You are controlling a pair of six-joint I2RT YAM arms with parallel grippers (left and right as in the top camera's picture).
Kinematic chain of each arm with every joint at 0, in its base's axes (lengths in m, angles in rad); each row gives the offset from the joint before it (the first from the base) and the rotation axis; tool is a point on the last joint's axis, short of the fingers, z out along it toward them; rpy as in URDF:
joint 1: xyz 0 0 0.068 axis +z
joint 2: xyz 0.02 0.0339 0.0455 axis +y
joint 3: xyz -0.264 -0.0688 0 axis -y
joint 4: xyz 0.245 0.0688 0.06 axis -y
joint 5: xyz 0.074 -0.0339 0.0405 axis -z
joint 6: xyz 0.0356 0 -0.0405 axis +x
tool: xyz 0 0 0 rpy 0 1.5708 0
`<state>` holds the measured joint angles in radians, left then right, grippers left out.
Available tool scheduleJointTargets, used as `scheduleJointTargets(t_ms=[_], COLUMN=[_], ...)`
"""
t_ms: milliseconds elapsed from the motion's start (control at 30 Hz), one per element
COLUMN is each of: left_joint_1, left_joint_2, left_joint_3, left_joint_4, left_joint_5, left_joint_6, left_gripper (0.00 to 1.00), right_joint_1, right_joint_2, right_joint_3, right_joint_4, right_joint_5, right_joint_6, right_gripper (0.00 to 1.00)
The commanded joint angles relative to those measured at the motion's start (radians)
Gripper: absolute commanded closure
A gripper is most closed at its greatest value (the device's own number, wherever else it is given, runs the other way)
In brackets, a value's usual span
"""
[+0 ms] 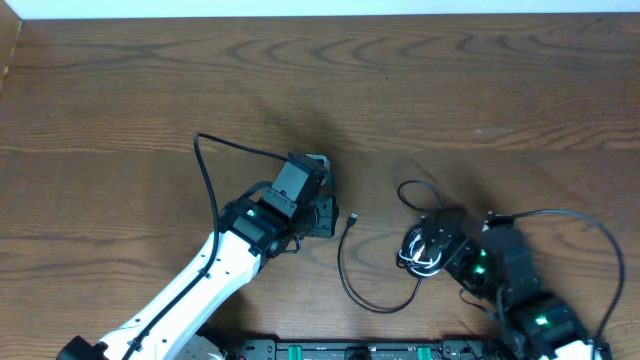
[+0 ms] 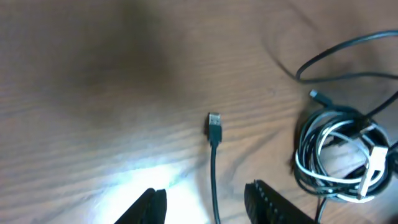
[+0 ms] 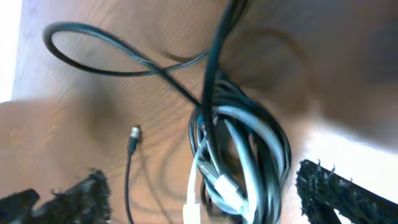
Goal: Untangle cables
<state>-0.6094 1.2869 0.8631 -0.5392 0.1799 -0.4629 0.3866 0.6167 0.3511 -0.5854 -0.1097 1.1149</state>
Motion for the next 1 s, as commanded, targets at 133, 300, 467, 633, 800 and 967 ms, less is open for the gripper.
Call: scheduleJointTargets(t_ms=[133,300,467,633,800,967], left_joint_1=[0.004,0.004,0.004,0.004,0.004,0.004], left_joint_2=[0.000,0.000,0.000,0.000,0.000,0.000], left_joint_3=[0.005,0.005,0.005,0.005,0.005,0.005], left_joint_4=[-0.002,-0.002,-0.002,-0.003,-0.002,-0.003], left_joint_5=[-0.016,-0.012,-0.012,-0.012,-0.013,-0.013], left_joint_6=[-0.091,-0.098,-0.169,-0.183,-0.183,-0.182], left_gripper=[0.55,0.51,0.50,0.49,0.49,0.48], right_joint_1=[0.004,0.004,0.004,0.008,0.030,0.063], right_joint_2=[0.017,0.018,0.018,0.021,0.090,0.237], right_joint_3=[0.255,0.287,0.275,0.215,0.209,0.209], right_joint_4=[-0.408,-0.460,-0.481,-0.481,-0.438,-0.430], right_joint_5=[0.156,0.039,0.002,-0.008,-0.015,0.014], right_joint_6=[0.063,0.062,0.058,0.002,-0.036,-0.039], right_gripper=[0.01,0.01,0.01,0.35,0.33,0.38])
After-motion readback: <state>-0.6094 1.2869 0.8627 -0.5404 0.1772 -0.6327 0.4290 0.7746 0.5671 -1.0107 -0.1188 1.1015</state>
